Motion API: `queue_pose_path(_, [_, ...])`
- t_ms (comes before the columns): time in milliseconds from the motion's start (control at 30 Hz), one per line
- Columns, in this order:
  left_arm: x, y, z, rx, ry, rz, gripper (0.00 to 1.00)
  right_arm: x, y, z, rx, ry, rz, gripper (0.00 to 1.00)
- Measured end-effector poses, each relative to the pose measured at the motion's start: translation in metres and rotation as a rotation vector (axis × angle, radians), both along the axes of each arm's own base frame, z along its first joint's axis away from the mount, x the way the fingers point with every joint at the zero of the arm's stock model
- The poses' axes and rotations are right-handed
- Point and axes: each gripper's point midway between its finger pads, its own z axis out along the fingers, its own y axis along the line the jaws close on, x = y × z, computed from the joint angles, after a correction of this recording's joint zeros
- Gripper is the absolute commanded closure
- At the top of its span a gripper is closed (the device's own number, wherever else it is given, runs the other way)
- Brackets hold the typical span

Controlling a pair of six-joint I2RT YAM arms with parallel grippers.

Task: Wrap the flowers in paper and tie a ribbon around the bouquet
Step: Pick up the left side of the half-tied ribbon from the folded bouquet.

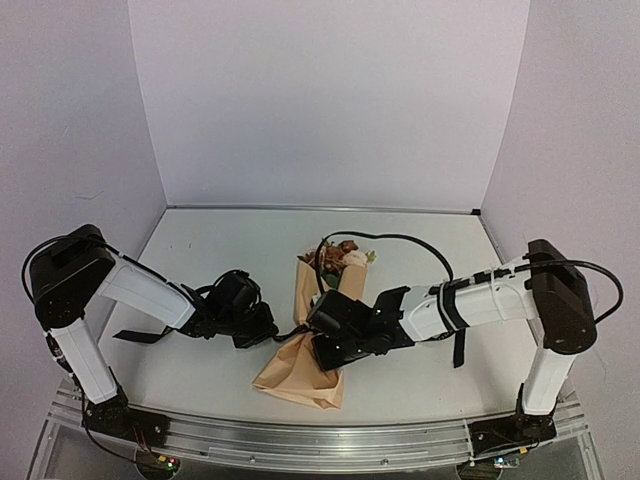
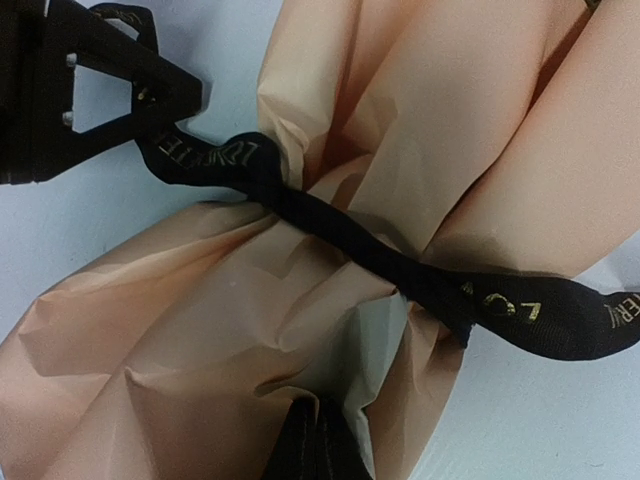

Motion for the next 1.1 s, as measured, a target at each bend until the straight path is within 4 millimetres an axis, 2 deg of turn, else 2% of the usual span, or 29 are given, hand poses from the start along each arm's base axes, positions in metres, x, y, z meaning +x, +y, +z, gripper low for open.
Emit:
queue_pose_path(333, [-0.001,0.000,0.000,0.001,0.001,-0.002,1.00,0.005,-0.021,-0.031,0.003,0.007,-0.044,1.00])
queue_pose_path(533, [-0.005,0.001,0.001,0.015,0.002,-0.020,1.00,0.009,-0.026,-0.030,-0.010,-0.009,-0.033,0.99])
queue_pose_path(600, [-0.006,0.000,0.003,0.014,-0.005,-0.042,1.00,0.010,-0.033,-0.027,-0.038,-0.017,-0.024,0.95])
queue_pose_path(633, [-0.007,-0.001,0.005,0.015,-0.010,-0.054,1.00,0.011,-0.037,-0.024,-0.054,-0.023,-0.018,0.92])
queue_pose_path(733, [-0.009,-0.001,0.010,0.022,-0.024,-0.085,1.00,0.013,-0.040,-0.009,-0.085,-0.038,0.011,0.69])
queue_pose_path(833, [-0.010,0.000,0.016,0.035,-0.041,-0.111,1.00,0.015,-0.036,0.016,-0.068,-0.058,0.041,0.54])
queue_pose_path(967, [-0.011,-0.001,0.019,0.050,-0.053,-0.148,1.00,0.014,-0.032,0.052,-0.024,-0.081,0.068,0.50])
queue_pose_path(1100, [-0.013,-0.001,0.019,0.067,-0.054,-0.176,1.00,0.015,-0.021,0.080,0.032,-0.090,0.084,0.57])
